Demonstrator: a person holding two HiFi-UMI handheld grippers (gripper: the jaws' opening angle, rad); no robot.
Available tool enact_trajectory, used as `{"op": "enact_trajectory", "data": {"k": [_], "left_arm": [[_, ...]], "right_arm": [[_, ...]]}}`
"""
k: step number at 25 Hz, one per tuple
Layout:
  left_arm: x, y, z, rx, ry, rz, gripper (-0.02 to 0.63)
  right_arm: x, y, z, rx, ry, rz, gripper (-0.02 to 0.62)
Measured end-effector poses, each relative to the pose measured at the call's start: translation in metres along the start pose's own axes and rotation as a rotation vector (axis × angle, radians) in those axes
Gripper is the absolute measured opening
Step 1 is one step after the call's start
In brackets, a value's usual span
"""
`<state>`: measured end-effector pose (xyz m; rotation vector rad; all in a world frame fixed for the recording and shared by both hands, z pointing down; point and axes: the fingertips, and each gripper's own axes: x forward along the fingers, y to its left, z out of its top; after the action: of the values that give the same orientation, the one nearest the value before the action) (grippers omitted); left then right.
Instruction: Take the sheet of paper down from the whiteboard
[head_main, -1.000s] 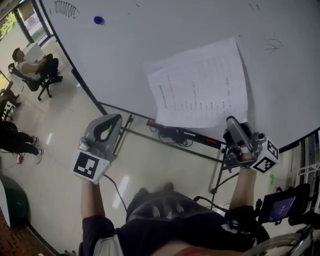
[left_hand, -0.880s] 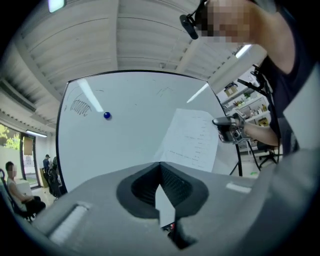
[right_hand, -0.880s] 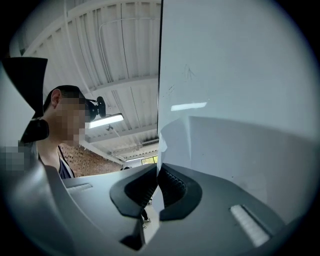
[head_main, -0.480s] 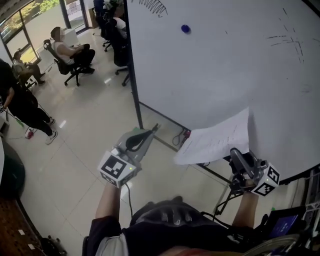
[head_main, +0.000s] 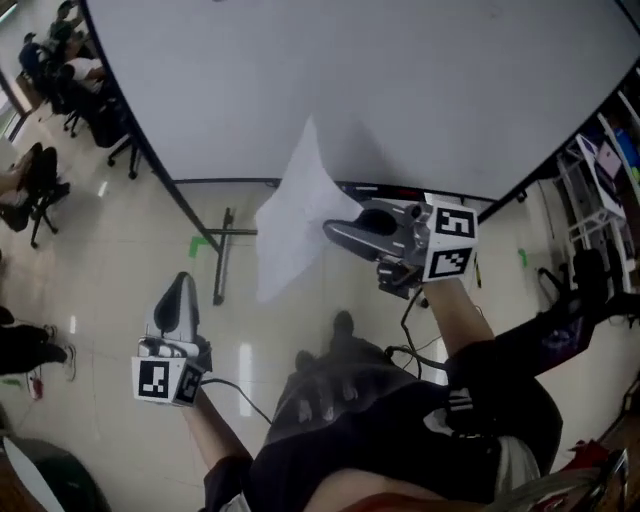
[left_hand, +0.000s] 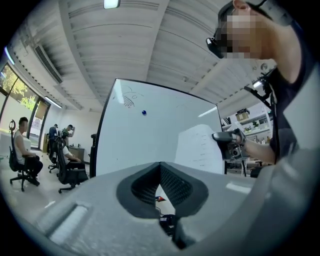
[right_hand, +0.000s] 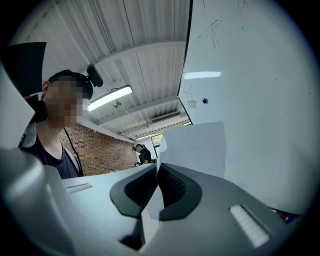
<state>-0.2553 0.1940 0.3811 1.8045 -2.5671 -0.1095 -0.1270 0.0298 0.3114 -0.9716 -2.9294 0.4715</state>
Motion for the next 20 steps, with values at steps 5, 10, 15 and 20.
{"op": "enact_trajectory", "data": {"k": [5,10,15,20], "left_arm": [[0.047,-0.046,-0.008,-0.033,0.053,-0.145,0.002],[0.062,-0.073,-0.011,-0.032,0.069,-0.193,0.002],[0.07,-0.106,-0.002,-0.028,0.069,-0.239,0.002],[0.093,-0.166,-0.009,0.049,0.107,-0.306,0.002]], "right_arm": [[-0.044,-0.007,-0.006,0.072,0.023,-0.116,-0.002],[-0.071,-0.001,-0.02,0.119,0.028,-0.124,-0.002],[-0.108,0.011,-0.023,0.128,-0.026,-0.146,-0.002],[-0.165,0.018,-0.025,0.142,-0.069,-0.182,-0.002]]}}
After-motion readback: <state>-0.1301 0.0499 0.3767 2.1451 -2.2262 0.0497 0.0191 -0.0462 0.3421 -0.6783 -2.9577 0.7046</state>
